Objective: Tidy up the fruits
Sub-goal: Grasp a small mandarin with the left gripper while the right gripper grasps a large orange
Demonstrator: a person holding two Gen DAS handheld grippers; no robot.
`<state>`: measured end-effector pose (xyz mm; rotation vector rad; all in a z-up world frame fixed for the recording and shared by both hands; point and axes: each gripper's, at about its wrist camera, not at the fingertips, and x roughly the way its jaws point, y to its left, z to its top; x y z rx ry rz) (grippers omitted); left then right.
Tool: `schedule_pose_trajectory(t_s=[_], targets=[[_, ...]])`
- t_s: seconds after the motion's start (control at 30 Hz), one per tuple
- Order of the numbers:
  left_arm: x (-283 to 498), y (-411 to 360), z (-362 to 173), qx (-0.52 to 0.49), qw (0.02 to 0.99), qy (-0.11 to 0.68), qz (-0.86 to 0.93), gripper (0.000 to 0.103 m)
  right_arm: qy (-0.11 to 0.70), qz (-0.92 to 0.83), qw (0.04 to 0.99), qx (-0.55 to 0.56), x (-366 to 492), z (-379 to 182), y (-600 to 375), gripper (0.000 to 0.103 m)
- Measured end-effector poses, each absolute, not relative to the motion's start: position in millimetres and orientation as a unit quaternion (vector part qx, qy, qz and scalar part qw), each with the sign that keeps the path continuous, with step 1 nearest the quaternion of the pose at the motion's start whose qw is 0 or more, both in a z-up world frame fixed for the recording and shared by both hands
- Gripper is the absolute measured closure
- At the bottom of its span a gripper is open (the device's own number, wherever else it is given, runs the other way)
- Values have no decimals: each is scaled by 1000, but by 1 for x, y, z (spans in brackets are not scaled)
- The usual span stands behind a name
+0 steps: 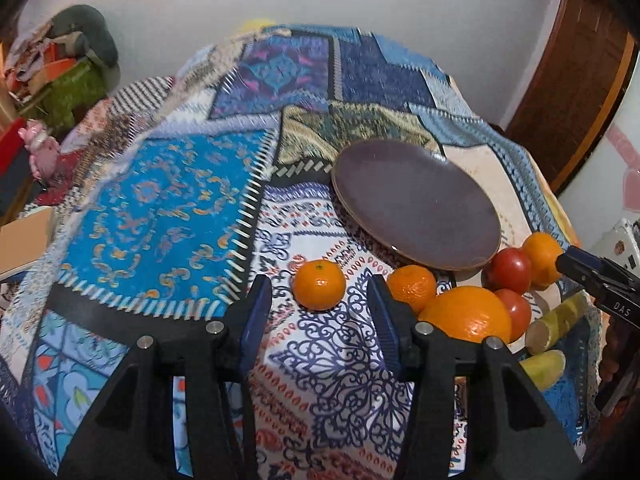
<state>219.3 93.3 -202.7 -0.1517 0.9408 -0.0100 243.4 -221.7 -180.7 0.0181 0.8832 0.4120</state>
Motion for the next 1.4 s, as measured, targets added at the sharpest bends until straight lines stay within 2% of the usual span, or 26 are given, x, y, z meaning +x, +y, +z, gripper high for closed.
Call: schedule_pose_trajectory(t_s=[0.2, 0.4, 0.67, 1.0, 1.4], targets=[[240, 93, -221, -64, 877, 476, -2, 55, 435, 195, 879, -11, 248, -190, -218, 40], [253, 95, -238, -71, 864, 499, -10, 67, 448, 198, 872, -20, 257, -199, -216, 36], [249, 93, -237, -68, 869, 490, -12, 68, 458, 196, 867, -15, 263, -207, -214, 38], [239, 82, -203, -43, 889, 455, -16, 68, 448, 190, 873, -8, 261, -192, -218, 40], [243, 69, -144, -33, 918, 395, -28, 68, 376, 203, 904, -13, 267, -134, -205, 39]])
